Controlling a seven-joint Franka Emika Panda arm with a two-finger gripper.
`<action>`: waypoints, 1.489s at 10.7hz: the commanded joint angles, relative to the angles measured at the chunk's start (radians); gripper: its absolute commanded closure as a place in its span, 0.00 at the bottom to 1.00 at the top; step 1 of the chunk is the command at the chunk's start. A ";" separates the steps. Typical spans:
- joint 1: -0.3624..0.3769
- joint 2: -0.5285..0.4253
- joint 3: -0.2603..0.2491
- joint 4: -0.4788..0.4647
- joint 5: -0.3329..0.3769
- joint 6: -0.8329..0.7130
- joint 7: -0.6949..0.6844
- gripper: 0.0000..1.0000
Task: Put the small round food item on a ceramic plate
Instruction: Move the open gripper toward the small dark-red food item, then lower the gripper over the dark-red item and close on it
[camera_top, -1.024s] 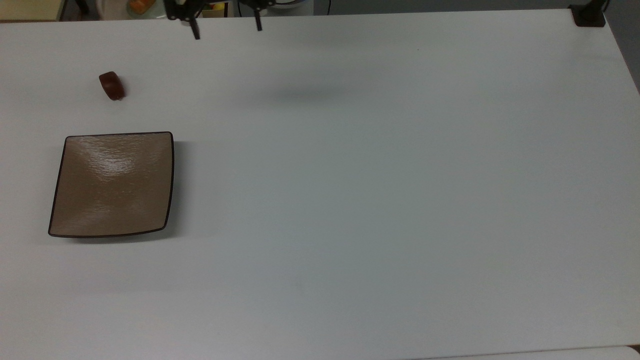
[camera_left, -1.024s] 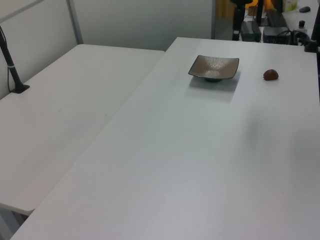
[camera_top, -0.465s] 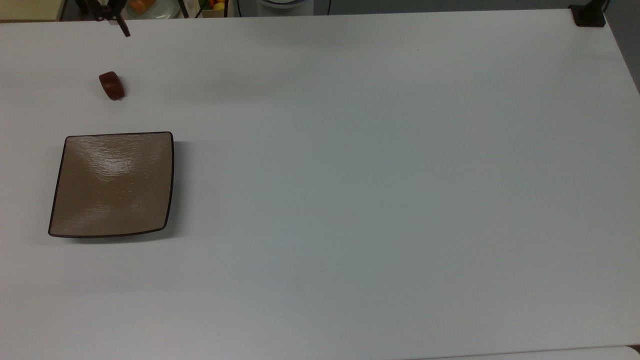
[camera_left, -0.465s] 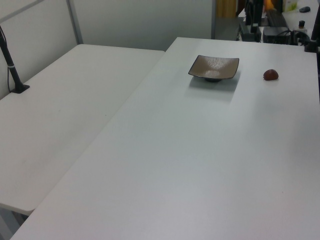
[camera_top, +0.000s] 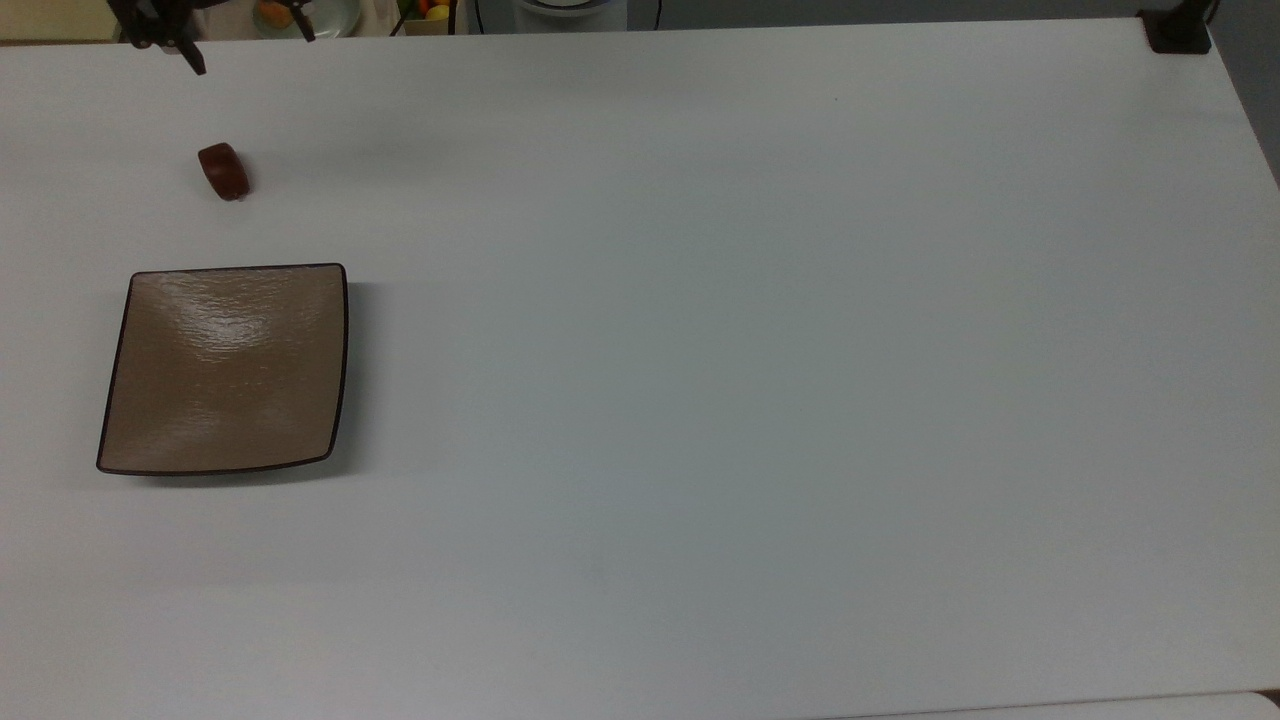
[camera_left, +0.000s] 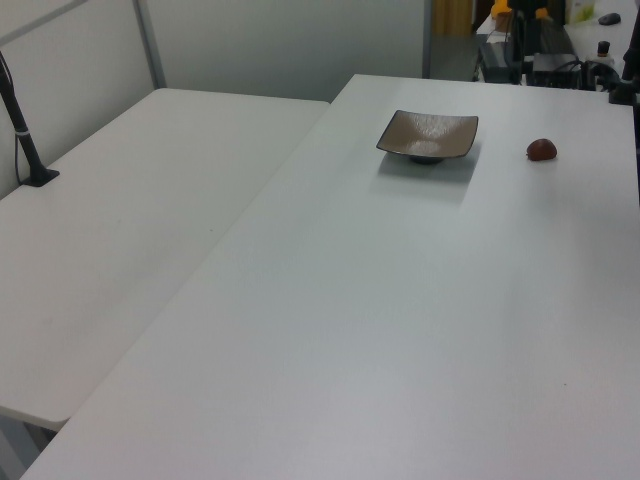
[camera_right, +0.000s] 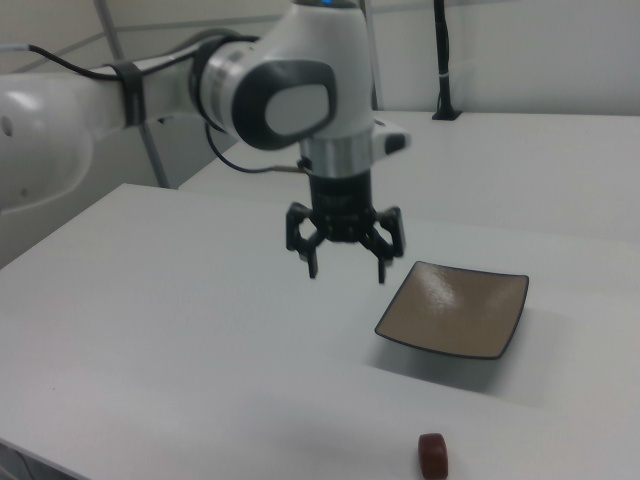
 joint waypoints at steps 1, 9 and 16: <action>-0.052 0.036 0.003 -0.048 -0.005 0.065 -0.046 0.00; -0.123 0.125 0.000 -0.255 -0.094 0.396 -0.176 0.00; -0.144 0.176 -0.001 -0.367 -0.281 0.579 -0.179 0.07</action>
